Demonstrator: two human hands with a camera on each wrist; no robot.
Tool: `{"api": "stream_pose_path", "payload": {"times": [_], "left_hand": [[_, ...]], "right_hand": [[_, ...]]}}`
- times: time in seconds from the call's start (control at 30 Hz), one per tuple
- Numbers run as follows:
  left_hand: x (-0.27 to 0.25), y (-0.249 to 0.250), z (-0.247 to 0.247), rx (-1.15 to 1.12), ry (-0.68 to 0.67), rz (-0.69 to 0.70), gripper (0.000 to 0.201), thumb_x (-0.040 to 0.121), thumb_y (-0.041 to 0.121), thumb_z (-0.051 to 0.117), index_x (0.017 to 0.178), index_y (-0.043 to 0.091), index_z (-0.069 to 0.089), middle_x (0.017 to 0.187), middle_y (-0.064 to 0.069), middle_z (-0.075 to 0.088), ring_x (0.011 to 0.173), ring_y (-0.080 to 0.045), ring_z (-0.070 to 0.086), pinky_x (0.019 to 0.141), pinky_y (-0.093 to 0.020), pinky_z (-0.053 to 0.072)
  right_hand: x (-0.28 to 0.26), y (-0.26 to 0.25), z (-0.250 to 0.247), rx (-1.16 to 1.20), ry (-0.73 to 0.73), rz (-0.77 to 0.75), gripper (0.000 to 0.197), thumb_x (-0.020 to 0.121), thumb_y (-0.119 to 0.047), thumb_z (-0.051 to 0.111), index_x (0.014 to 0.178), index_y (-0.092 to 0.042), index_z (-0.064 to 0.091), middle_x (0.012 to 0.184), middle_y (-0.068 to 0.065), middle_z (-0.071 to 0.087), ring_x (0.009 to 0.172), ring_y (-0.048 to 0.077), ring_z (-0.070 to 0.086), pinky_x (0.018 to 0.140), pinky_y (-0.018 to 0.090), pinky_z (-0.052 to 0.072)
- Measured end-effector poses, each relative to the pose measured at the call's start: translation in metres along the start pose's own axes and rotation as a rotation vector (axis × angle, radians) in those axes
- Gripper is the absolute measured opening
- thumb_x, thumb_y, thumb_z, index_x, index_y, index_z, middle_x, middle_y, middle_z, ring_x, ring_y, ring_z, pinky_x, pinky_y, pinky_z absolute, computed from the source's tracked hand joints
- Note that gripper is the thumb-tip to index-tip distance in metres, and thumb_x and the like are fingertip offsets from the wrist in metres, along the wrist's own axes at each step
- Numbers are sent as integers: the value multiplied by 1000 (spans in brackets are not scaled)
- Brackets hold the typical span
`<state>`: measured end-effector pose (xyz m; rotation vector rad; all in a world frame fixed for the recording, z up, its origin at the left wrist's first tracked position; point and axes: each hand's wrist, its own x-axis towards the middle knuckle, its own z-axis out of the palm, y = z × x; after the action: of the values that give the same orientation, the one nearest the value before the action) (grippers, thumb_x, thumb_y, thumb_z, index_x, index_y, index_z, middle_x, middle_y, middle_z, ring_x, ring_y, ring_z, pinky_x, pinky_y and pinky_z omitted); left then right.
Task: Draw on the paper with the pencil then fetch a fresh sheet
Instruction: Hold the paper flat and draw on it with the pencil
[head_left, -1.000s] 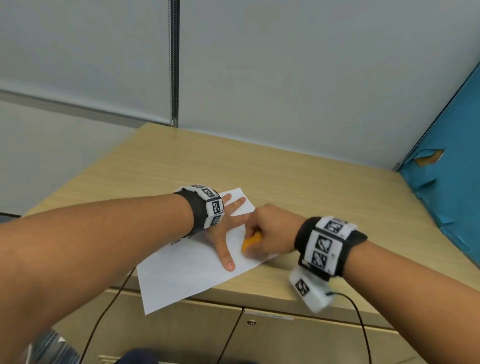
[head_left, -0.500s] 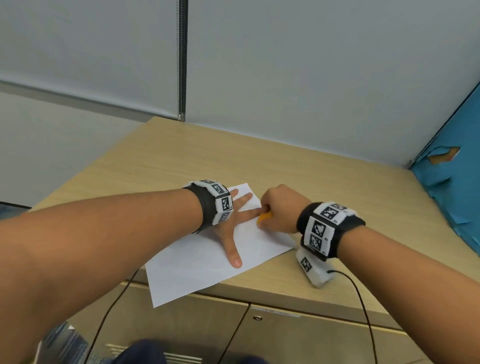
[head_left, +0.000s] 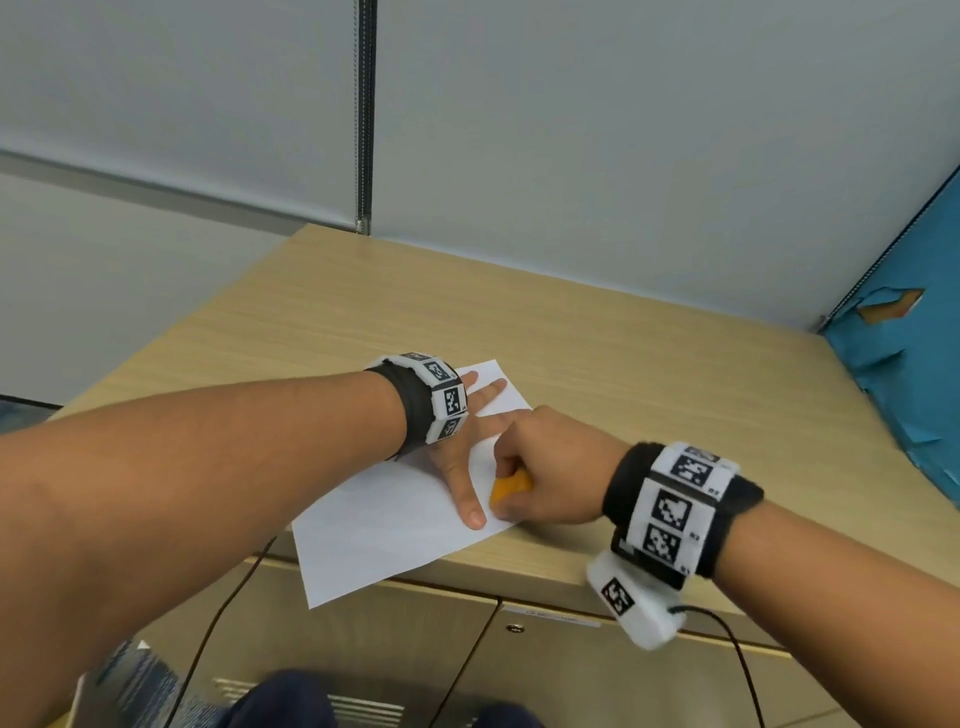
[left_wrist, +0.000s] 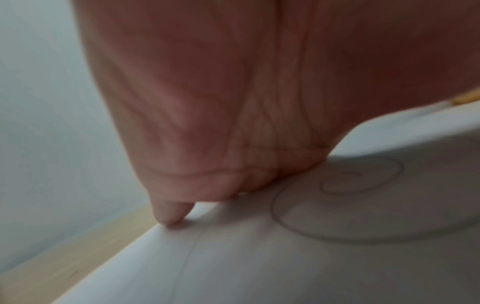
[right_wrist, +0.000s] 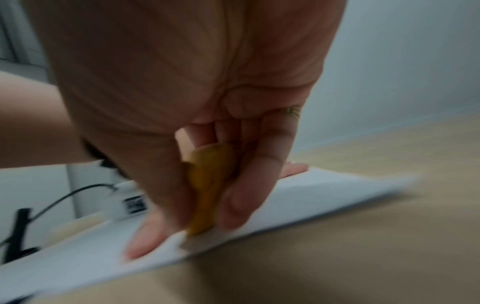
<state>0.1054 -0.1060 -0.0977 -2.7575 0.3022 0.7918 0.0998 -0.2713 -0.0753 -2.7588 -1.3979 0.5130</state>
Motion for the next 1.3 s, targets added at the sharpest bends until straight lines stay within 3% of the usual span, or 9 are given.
{"api": "stream_pose_path", "payload": {"times": [0.13,0.3,0.47,0.6,0.83,0.9,1.0,1.17,1.3], "left_hand": [[2,3,1,13,34,0,144,47,91,67,143,51,-32,158,-6,-39,147,-43,-24,116,-68,1],[0,1,0,4,17,12,139,46,93,64,140,56,-31,155,-8,-42,147,-41,-26,118,-65,0],[-6,7,0,4,77,17,138,57,83,72,150,44,-23,162,-8,-28,149,-41,-17,118,-63,4],[-5,3,-1,-7,13,-20,140,45,94,65,140,56,-32,156,-5,-42,147,-42,-24,117,-66,2],[0,7,-1,-128,21,-84,156,12,108,40,141,56,-32,159,-6,-36,149,-47,-12,116,-66,10],[-7,12,0,-177,57,-66,154,22,106,49,146,53,-26,161,-6,-32,149,-45,-12,117,-65,8],[-22,13,0,-125,112,125,142,57,72,81,156,33,-13,166,-2,-16,152,-30,-12,118,-54,-6],[-30,-6,-2,38,69,179,148,52,84,71,148,39,-32,163,10,-28,152,-29,-17,112,-74,-2],[-30,-5,4,34,35,162,142,62,76,76,149,37,-30,161,9,-31,150,-28,-22,114,-66,-8]], "right_hand": [[12,38,-15,50,171,225,21,80,-33,75,84,-12,72,83,2,70,77,25,66,67,37,57],[-2,2,-1,12,1,54,18,80,-33,76,86,-16,75,85,-1,70,75,17,63,66,31,53],[11,34,-15,34,184,268,22,80,-29,71,82,-7,72,84,10,71,80,31,69,65,35,56],[-3,-8,4,-6,37,42,23,81,-33,74,87,-11,75,86,3,72,77,20,65,68,34,57],[5,18,-4,42,135,212,26,82,-35,77,99,-16,74,92,-2,66,83,20,64,71,31,54],[10,19,-7,34,139,228,22,81,-34,77,97,-18,73,90,-3,65,84,21,65,69,30,54],[17,23,-11,4,138,218,23,81,-30,77,97,-14,75,96,4,72,89,26,68,79,37,59],[22,32,-15,-16,138,205,24,84,-32,76,100,-14,76,99,5,72,92,26,67,80,38,56],[20,22,-14,-29,157,212,21,84,-30,71,94,-12,74,92,6,71,87,27,67,74,37,57]]}}
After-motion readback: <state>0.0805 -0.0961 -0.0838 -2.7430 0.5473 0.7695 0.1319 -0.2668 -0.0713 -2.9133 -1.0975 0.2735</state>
